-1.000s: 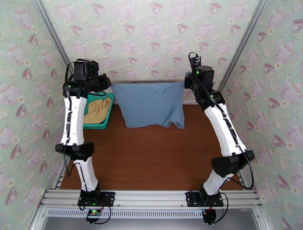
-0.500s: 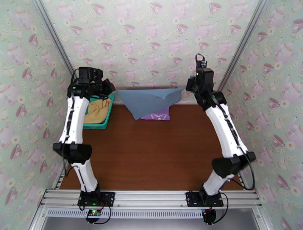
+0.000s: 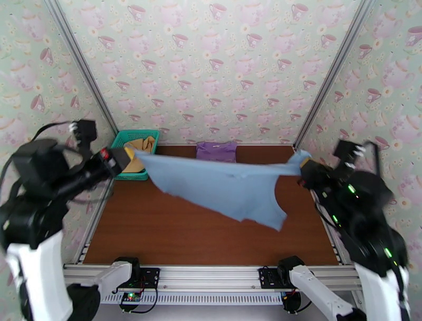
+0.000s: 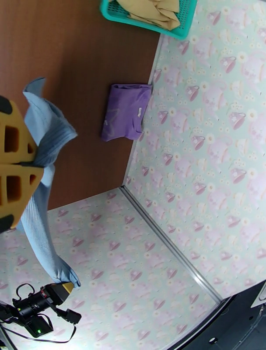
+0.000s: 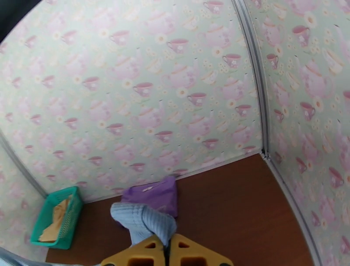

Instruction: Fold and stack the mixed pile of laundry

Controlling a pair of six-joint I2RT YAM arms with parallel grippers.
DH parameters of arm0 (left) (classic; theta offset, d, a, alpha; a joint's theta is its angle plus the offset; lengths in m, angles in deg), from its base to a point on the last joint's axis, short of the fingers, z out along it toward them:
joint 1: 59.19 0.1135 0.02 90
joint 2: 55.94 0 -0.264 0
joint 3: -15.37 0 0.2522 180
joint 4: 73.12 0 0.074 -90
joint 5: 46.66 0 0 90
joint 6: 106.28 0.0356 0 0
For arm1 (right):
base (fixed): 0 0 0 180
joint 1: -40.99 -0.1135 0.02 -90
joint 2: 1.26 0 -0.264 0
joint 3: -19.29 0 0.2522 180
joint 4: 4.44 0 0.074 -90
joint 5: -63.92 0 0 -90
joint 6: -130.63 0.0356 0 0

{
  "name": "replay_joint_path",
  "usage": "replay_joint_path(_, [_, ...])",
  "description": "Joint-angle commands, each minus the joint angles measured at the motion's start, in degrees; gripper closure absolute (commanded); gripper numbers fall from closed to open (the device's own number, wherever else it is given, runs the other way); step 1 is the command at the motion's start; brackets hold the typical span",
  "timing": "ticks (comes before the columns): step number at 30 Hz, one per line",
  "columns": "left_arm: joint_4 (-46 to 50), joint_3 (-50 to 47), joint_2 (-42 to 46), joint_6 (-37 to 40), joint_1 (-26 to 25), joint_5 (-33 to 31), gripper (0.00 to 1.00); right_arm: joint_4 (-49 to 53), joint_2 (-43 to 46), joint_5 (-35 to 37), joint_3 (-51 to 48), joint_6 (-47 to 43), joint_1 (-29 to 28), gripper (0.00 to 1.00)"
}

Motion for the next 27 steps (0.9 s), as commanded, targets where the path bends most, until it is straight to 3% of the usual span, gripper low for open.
replay_joint_path(1, [8.5, -1.6, 5.0, 1.5, 0.3, -5.1, 1.0, 10.8, 3.9, -1.9, -2.5, 5.6, 0.2, 1.0])
replay_joint_path(7, [7.2, -13.6, 10.5, 0.6, 0.3, -5.2, 1.0, 12.3, 7.6, -1.0, -11.6, 8.0, 0.2, 1.0])
replay_joint_path(13, [-6.2, -34.6, 8.8, -0.8, 0.2, -6.6, 1.0, -0.4, 1.6, 2.5, -28.5, 10.1, 0.2, 1.0])
replay_joint_path(17, [-20.2, -46.8, -0.4, -1.5, 0.2, -8.2, 1.0, -13.9, -12.1, 5.5, -37.1, 10.8, 0.2, 1.0])
replay_joint_path(20, [-29.7, -49.0, -11.7, -1.2, 0.1, -10.0, 1.0, -23.5, -25.7, 6.7, -37.8, 10.5, 0.2, 1.0])
replay_joint_path(23, [-35.6, -45.6, -23.3, -1.5, 0.0, -10.7, 1.0, -29.7, -38.5, 7.1, -33.9, 9.5, 0.2, 1.0])
replay_joint_path(27, [-36.3, -36.2, -37.2, -1.1, -0.6, -11.4, 1.0, -31.1, -52.2, 6.8, -25.1, 8.1, 0.2, 1.0])
